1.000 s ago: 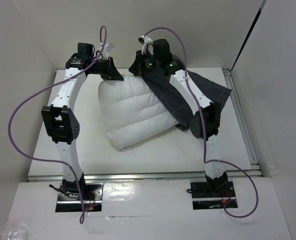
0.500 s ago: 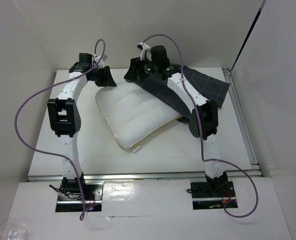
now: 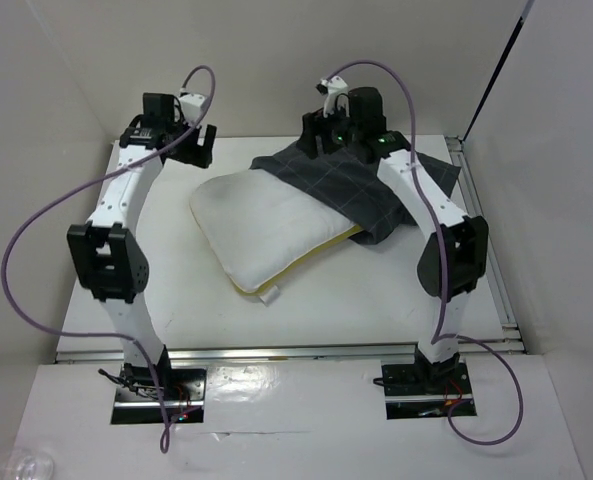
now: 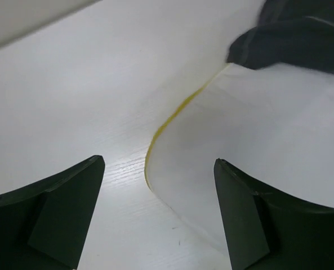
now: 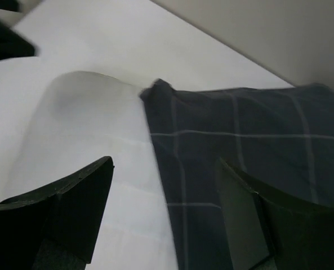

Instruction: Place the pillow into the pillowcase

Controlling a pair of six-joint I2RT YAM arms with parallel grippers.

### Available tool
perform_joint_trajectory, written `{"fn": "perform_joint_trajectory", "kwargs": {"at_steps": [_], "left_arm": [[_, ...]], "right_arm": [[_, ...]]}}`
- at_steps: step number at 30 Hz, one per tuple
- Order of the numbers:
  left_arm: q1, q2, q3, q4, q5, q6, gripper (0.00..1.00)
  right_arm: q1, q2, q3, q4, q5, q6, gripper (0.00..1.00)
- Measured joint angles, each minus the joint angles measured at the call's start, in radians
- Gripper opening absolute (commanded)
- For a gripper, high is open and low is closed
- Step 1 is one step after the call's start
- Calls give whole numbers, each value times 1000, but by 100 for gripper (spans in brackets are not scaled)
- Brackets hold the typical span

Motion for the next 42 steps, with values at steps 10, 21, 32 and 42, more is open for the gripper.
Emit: {"fn": "perform_joint_trajectory", "kwargs": {"at_steps": [10, 21, 32, 42], "left_arm": [[-549, -637, -607, 17, -54, 348, 94], [-855, -750, -988, 135, -239, 417, 95], [-979, -383, -924, 366, -380, 314, 99], [-981, -192, -810, 509, -718, 253, 100]], "right_arm": [[-98, -87, -153, -26, 203, -136, 79], [-130, -149, -265, -136, 224, -55, 79], [-130, -183, -311, -159, 198, -29, 79], [-146, -242, -327, -160, 179, -26, 79]]}}
